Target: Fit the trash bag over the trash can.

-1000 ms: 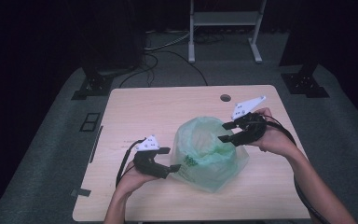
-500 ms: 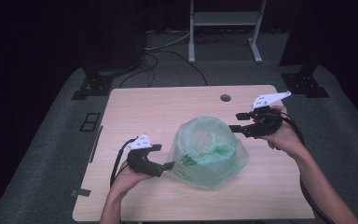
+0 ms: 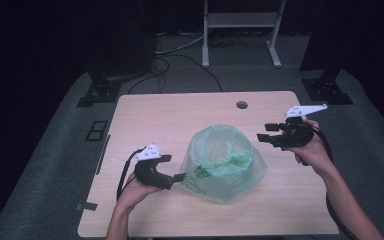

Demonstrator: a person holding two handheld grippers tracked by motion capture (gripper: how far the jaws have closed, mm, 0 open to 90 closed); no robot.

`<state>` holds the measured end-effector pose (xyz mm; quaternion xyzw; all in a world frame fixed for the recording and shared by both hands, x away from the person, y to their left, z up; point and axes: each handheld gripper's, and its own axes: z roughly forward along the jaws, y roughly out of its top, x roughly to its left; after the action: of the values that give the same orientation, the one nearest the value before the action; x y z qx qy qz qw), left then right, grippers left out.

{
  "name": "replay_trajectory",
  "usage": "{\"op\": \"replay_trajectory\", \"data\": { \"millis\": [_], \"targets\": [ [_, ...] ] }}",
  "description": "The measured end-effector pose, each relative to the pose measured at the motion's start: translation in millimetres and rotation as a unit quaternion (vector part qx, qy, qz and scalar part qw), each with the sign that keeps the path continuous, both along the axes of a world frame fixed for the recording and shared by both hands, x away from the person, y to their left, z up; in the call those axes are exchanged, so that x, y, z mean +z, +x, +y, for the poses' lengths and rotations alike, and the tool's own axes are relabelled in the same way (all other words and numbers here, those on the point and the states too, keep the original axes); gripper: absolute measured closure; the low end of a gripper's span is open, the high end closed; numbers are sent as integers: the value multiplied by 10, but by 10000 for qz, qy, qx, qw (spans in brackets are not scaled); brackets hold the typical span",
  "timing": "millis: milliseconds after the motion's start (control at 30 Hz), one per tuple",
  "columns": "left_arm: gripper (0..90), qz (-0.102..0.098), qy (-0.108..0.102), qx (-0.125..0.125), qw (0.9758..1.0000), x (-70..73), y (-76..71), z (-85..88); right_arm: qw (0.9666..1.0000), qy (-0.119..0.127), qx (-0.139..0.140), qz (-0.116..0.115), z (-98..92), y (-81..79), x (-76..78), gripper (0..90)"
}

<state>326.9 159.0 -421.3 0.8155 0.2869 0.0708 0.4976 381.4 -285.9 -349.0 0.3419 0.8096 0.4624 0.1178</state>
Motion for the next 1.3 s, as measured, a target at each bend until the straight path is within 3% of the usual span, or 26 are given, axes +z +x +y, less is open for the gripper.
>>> {"op": "replay_trajectory", "data": {
  "millis": [567, 1300],
  "targets": [
    [84, 45, 38, 127, 9999, -40, 17, 65, 9983, 304, -395, 296, -368, -126, -410, 400],
    [84, 140, 132, 215, 9996, -99, 3, 113, 9966, 396, -507, 521, -535, -394, -836, 389]
  ]
}}
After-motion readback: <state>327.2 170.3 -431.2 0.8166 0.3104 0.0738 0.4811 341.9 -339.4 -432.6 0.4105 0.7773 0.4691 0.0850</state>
